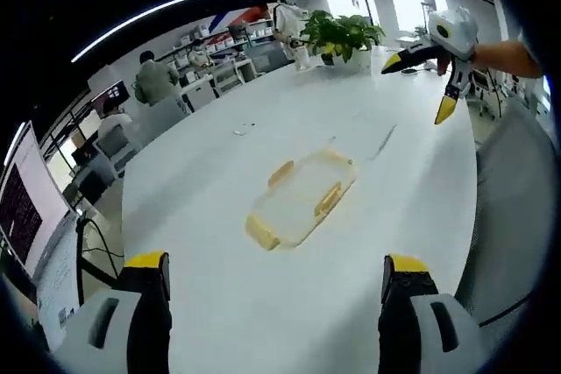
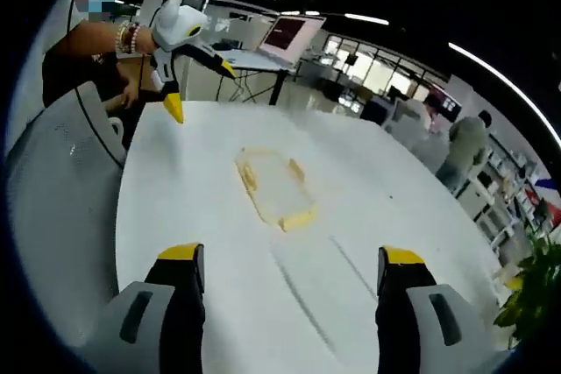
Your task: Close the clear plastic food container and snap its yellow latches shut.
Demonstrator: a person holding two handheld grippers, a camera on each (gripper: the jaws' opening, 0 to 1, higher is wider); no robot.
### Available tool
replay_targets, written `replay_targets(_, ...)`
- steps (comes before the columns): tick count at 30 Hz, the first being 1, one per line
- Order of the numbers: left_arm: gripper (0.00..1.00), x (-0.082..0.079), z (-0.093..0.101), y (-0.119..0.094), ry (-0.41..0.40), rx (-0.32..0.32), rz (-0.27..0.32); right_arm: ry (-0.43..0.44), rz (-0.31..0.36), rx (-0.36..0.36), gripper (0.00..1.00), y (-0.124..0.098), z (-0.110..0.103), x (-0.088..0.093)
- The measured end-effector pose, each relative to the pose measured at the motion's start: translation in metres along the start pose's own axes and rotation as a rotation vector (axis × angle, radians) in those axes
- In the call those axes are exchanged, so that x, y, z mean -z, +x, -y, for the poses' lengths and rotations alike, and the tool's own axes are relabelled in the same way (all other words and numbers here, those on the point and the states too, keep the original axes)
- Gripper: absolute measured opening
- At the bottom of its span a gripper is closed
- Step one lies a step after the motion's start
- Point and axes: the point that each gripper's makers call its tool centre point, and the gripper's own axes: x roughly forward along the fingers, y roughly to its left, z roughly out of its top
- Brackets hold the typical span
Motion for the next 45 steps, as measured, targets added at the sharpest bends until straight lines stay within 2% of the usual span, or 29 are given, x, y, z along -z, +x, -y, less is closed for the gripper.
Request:
replay_targets(6,0.98,-0.003,-0.011,0.008,0.141,0.038,-0.062,-0.079,-0.033,-0.045,0.76,0.012,0.008,-0.003)
replay_targets(11,0.97,-0.007,-0.013,0.019,0.216,0.101,-0.083,-0.137,-0.046,-0.103,0.76,0.026,0.013,-0.012)
replay_targets(12,0.97,-0.007,-0.014,0.023,0.252,0.12,-0.097,-0.145,-0.047,-0.114,0.75,0.029,0.014,-0.014)
replay_targets(17,0.96,-0.007,-0.018,0.042,0.392,0.178,-0.159,-0.225,-0.085,-0.169,0.72,0.053,0.02,-0.021)
replay_targets(19,0.96,-0.01,-0.023,0.05,0.422,0.176,-0.172,-0.245,-0.093,-0.186,0.73,0.065,0.021,-0.024)
replay_targets(26,0.95,-0.01,-0.026,0.074,0.436,0.242,-0.189,-0.306,-0.141,-0.248,0.7,0.095,0.025,-0.021)
replay_targets(27,0.95,-0.009,-0.026,0.077,0.441,0.252,-0.194,-0.302,-0.144,-0.252,0.69,0.098,0.026,-0.021)
replay_targets(30,0.94,0.0,-0.019,0.088,0.456,0.332,-0.205,-0.286,-0.168,-0.287,0.67,0.111,0.026,-0.015)
replay_targets(32,0.93,0.007,-0.022,0.094,0.448,0.341,-0.236,-0.288,-0.176,-0.294,0.67,0.117,0.026,-0.012)
replay_targets(36,0.91,0.012,-0.027,0.11,0.44,0.357,-0.249,-0.255,-0.198,-0.34,0.67,0.126,0.023,-0.006)
replay_targets(40,0.87,0.018,-0.02,0.121,0.439,0.41,-0.272,-0.258,-0.229,-0.367,0.65,0.138,0.023,0.003)
replay_targets(43,0.86,0.018,-0.015,0.13,0.449,0.44,-0.274,-0.245,-0.25,-0.391,0.65,0.146,0.022,0.008)
replay_targets(45,0.84,0.016,-0.011,0.133,0.428,0.468,-0.266,-0.239,-0.26,-0.4,0.64,0.15,0.021,0.011)
